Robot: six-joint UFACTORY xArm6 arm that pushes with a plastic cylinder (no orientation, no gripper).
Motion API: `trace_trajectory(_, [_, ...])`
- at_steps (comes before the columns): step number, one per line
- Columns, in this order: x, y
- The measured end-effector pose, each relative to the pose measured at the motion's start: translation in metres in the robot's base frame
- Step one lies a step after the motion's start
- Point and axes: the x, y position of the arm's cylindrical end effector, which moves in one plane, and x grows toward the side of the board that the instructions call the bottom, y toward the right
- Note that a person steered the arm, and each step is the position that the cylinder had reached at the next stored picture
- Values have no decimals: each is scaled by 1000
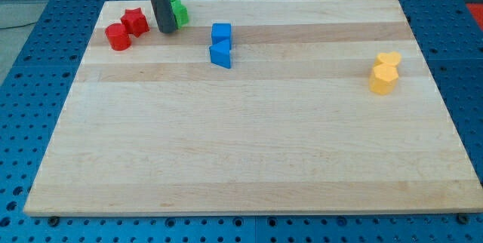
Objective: Move your arm to the bottom right side of the board
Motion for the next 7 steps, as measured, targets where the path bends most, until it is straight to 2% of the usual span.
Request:
trace_trajectory(2, [149,0])
trace_trajectory(3, [155,0])
trace_trajectory(4, [207,34])
trace_trajectory(5, [279,132])
trace_trajectory(6, [327,241])
trace_trajectory(7, [300,360])
